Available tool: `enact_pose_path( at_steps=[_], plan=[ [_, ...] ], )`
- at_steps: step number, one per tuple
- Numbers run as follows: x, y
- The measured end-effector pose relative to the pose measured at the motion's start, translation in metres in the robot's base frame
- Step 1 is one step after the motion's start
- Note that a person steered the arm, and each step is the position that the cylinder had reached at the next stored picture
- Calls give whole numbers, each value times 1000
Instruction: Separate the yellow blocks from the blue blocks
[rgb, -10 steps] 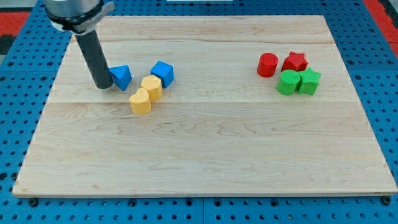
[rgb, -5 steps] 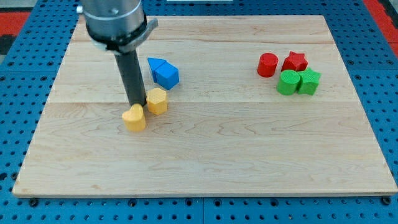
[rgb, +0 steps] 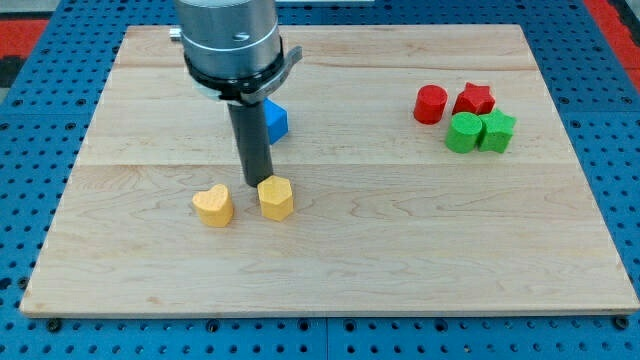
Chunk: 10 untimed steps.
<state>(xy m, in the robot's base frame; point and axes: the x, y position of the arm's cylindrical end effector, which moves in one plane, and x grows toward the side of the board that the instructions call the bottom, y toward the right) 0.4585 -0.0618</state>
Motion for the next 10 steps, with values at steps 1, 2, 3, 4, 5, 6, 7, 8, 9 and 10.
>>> enact_pose_path(
  at_steps=[1, 2, 3, 4, 5, 6, 7, 8, 9, 10],
  plan=[
    [1, 18],
    [21, 42],
    [38, -3],
    [38, -17],
    [38, -16],
    [38, -12],
    [31, -10],
    [33, 21],
    [33, 70],
    [33, 70]
  ],
)
